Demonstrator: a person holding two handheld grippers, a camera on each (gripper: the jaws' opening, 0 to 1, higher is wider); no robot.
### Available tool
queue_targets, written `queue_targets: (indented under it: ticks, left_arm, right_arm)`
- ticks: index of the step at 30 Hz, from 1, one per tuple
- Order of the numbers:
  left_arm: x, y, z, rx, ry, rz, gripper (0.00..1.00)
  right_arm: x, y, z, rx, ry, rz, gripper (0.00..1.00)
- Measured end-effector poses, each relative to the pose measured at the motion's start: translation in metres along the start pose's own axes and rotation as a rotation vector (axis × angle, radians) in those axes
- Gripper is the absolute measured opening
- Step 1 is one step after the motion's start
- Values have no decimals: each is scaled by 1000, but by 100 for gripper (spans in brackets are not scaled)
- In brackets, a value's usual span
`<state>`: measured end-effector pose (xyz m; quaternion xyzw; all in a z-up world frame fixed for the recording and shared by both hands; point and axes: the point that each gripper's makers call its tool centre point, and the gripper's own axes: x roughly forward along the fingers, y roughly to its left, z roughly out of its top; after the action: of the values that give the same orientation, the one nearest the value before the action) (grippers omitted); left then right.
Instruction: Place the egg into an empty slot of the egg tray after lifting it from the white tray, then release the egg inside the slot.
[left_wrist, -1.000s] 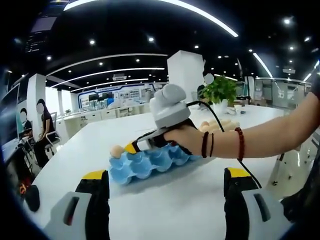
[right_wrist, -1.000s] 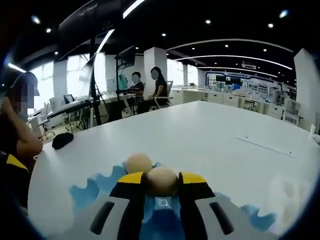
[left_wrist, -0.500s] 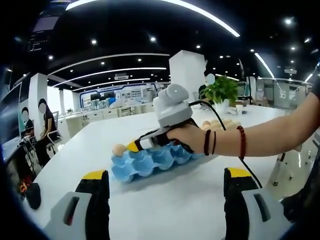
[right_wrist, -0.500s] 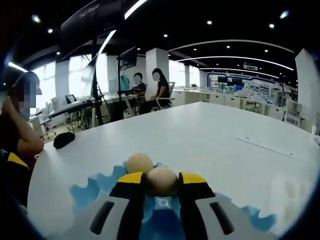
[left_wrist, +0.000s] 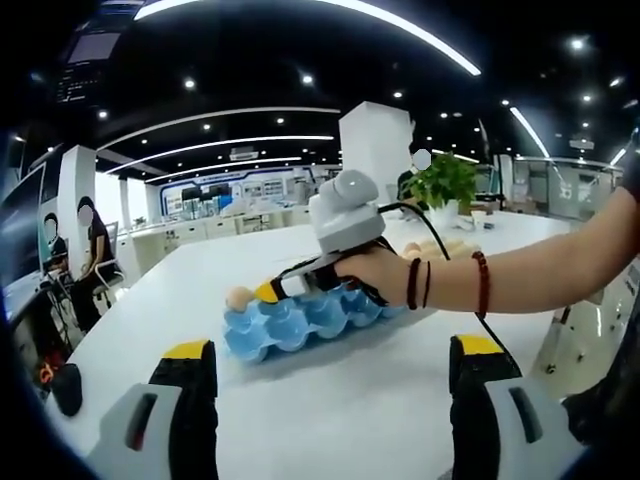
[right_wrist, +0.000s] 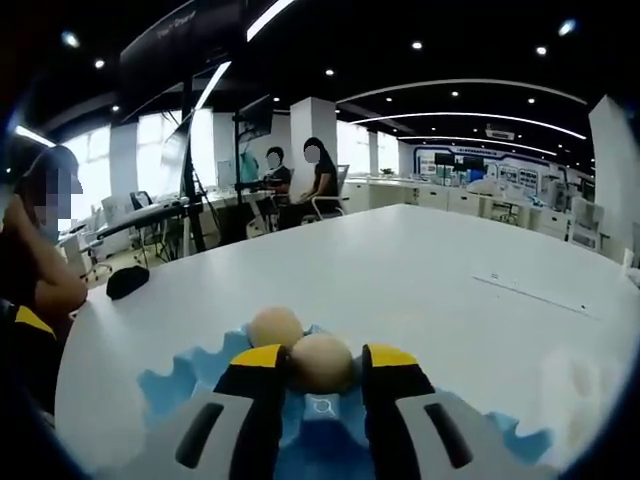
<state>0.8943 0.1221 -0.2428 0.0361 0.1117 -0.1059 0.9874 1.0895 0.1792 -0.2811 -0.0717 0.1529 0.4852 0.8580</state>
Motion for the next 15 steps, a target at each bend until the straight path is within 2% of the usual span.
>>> queue_targets:
  ticks: [3,6,15]
  left_arm:
    - [1,-1,-2,-1,9,-6,100]
    - [1,0,-3,-5,14,-3,100]
    - [5,-4,-1,-19,9,2,100]
  right_arm:
    - [-1,-1,1,10,-5,-1,33]
    - [-3,1,8,47,-43,25,35]
    - [-19,1,21,26,-87,18,36]
